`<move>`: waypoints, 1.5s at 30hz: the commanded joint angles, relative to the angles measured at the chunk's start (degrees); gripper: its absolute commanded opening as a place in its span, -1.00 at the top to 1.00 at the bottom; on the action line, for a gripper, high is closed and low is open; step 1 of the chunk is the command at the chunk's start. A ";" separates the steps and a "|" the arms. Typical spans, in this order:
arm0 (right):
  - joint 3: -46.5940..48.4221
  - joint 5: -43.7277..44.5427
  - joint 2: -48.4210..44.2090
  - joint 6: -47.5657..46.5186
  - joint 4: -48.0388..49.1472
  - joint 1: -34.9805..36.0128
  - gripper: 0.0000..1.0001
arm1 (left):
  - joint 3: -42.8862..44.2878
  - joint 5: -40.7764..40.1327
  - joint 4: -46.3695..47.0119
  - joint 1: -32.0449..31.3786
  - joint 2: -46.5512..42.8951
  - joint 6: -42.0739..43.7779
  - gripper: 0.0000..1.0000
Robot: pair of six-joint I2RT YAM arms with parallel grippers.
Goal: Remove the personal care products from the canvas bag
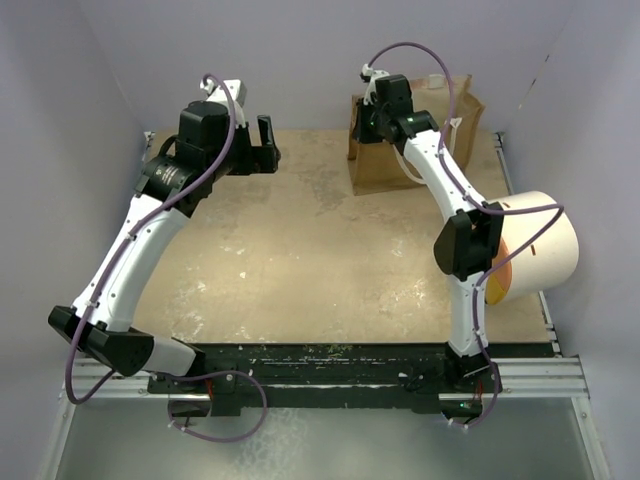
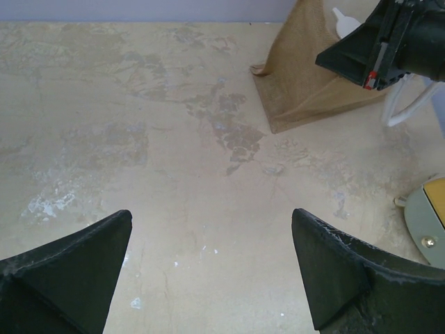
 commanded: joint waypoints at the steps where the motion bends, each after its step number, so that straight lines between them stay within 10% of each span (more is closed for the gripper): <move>1: -3.12 -10.21 -8.47 0.65 -0.28 6.43 1.00 | 0.55 2.83 -0.36 0.25 -3.48 -3.10 -0.99; 25: -23.41 -17.47 -20.31 11.09 9.64 31.38 1.00 | -3.14 -10.78 -8.70 0.23 -19.77 -9.77 -0.99; 35: -26.12 -8.62 -27.06 11.68 8.13 31.21 -0.45 | -6.71 -9.43 -15.92 0.25 -19.73 -17.29 -0.99; 45: -32.34 -8.58 -34.67 16.05 6.48 26.15 -0.42 | -9.42 0.05 -19.14 0.25 -13.93 -21.23 -0.99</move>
